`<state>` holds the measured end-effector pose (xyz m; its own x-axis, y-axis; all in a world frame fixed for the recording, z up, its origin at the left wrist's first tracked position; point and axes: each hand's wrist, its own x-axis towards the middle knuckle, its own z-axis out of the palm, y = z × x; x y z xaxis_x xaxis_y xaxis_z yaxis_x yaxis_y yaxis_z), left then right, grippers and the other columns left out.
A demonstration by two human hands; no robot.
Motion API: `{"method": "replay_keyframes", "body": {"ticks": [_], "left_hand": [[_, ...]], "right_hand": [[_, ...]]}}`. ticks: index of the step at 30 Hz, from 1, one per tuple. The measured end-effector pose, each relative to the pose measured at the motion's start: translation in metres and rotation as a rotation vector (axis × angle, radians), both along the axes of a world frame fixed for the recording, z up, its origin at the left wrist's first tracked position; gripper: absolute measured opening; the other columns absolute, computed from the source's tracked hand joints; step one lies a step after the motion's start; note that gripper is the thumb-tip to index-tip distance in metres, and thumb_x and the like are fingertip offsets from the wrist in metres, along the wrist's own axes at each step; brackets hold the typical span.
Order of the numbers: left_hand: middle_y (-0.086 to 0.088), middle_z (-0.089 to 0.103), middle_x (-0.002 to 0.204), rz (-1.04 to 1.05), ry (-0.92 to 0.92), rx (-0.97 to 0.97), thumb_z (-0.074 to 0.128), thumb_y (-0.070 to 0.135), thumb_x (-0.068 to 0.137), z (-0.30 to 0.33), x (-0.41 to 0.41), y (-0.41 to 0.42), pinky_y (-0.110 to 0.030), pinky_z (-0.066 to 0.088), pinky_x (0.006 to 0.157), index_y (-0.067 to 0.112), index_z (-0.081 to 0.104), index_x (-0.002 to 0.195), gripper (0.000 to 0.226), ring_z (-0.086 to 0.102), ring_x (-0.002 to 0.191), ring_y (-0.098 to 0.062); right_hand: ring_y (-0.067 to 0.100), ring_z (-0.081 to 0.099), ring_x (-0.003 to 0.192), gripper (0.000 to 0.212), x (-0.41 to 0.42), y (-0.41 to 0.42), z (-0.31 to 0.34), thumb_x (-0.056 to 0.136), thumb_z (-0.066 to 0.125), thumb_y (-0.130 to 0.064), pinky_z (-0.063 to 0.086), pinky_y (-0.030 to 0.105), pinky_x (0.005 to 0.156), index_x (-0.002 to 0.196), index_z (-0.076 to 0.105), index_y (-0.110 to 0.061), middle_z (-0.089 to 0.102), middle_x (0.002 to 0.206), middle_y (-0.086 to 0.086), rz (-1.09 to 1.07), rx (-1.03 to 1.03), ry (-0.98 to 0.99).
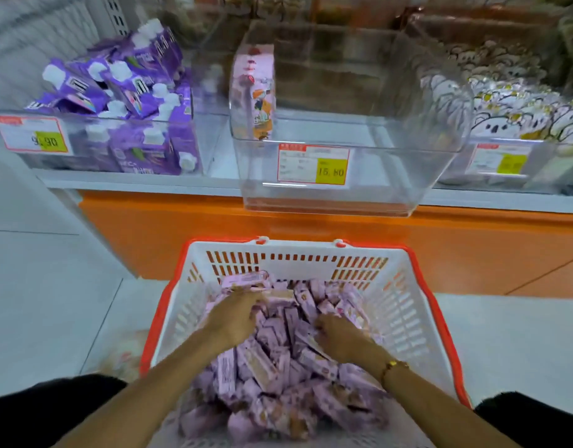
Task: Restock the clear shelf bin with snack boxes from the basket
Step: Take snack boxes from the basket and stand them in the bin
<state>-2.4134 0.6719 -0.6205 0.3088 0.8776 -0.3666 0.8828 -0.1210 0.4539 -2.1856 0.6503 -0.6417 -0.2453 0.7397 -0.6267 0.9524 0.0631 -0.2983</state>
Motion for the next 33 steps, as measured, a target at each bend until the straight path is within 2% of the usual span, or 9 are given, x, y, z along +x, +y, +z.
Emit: {"method": "replay_keyframes", "body": {"ticks": [4,12,15,18,21,23,26,30,33], "left_hand": [[0.006,0.036,0.146,0.043,0.009,0.289,0.044,0.014,0.097,-0.030,0.014,-0.001,-0.032,0.039,0.099,0.026,0.037,0.141,0.047,0.036,0.131,-0.019],[-0.003,0.036,0.139,-0.132,0.448,0.379,0.063,0.014,0.085,-0.035,0.031,0.014,-0.035,0.030,0.105,0.017,0.037,0.134,0.056,0.032,0.130,-0.023],[0.000,0.049,0.129,0.001,0.179,0.355,0.057,0.021,0.092,-0.029,0.019,0.011,-0.028,0.039,0.095,0.018,0.047,0.127,0.037,0.046,0.115,-0.019],[-0.005,0.061,0.110,0.411,-0.509,-0.068,0.053,0.026,0.095,-0.006,0.007,0.004,-0.036,0.051,0.083,0.021,0.048,0.123,0.029,0.061,0.091,-0.024],[-0.003,0.062,0.116,0.720,-1.183,-0.550,0.048,0.019,0.097,0.020,0.004,-0.003,-0.038,0.051,0.087,0.027,0.046,0.123,0.027,0.060,0.101,-0.020],[-0.009,0.064,0.107,0.786,-1.408,-0.690,0.040,0.017,0.098,0.035,0.002,-0.006,-0.036,0.055,0.077,0.015,0.050,0.121,0.025,0.061,0.092,-0.022],[-0.012,0.060,0.089,0.749,-1.505,-0.744,0.035,0.027,0.096,0.055,0.004,-0.013,-0.037,0.054,0.068,0.005,0.051,0.117,0.034,0.056,0.078,-0.023],[-0.004,0.070,0.091,0.716,-1.280,-0.584,0.046,0.027,0.097,0.072,0.014,-0.020,-0.028,0.056,0.066,0.013,0.058,0.116,0.026,0.064,0.079,-0.017],[-0.001,0.061,0.099,0.665,-1.061,-0.470,0.053,0.030,0.093,0.077,0.014,-0.020,-0.034,0.041,0.088,0.020,0.061,0.106,0.018,0.052,0.094,-0.016]], "right_hand": [[0.026,0.033,0.132,0.037,-0.008,-0.035,-0.059,0.102,0.034,-0.029,0.037,0.036,0.103,0.134,0.040,-0.010,0.037,0.142,0.013,-0.156,0.171,-0.080],[0.028,0.052,0.114,0.035,0.003,-0.022,-0.051,0.096,0.050,-0.035,0.047,0.036,0.091,0.116,0.059,-0.008,0.049,0.127,0.009,-0.232,0.161,-0.021],[0.019,0.049,0.080,0.020,0.005,-0.018,-0.034,0.097,0.051,-0.026,0.041,0.025,0.069,0.078,0.051,-0.022,0.046,0.085,-0.003,-0.265,0.124,0.228],[0.019,0.046,0.060,0.034,0.011,-0.006,0.001,0.099,0.048,-0.024,0.040,0.020,0.057,0.066,0.044,-0.014,0.047,0.059,-0.001,-0.553,0.014,0.607],[0.023,0.053,0.073,0.024,0.010,0.007,0.034,0.100,0.045,-0.027,0.048,0.032,0.074,0.092,0.058,-0.008,0.057,0.080,0.008,-0.911,-0.334,1.117],[0.024,0.053,0.080,0.024,0.005,0.012,0.053,0.096,0.045,-0.024,0.044,0.038,0.079,0.106,0.055,-0.006,0.055,0.092,0.012,-0.994,-0.478,1.303],[0.031,0.054,0.104,0.046,-0.008,0.012,0.077,0.089,0.046,-0.031,0.042,0.046,0.096,0.125,0.049,-0.001,0.060,0.109,0.015,-0.947,-0.603,1.437],[0.020,0.064,0.085,0.036,-0.022,0.012,0.100,0.089,0.055,-0.031,0.053,0.035,0.080,0.112,0.053,-0.003,0.068,0.101,0.009,-0.841,-0.578,1.437],[0.026,0.050,0.114,0.037,-0.026,0.013,0.111,0.086,0.059,-0.037,0.031,0.045,0.112,0.107,0.060,-0.007,0.057,0.124,0.014,-0.720,-0.426,1.275]]}}
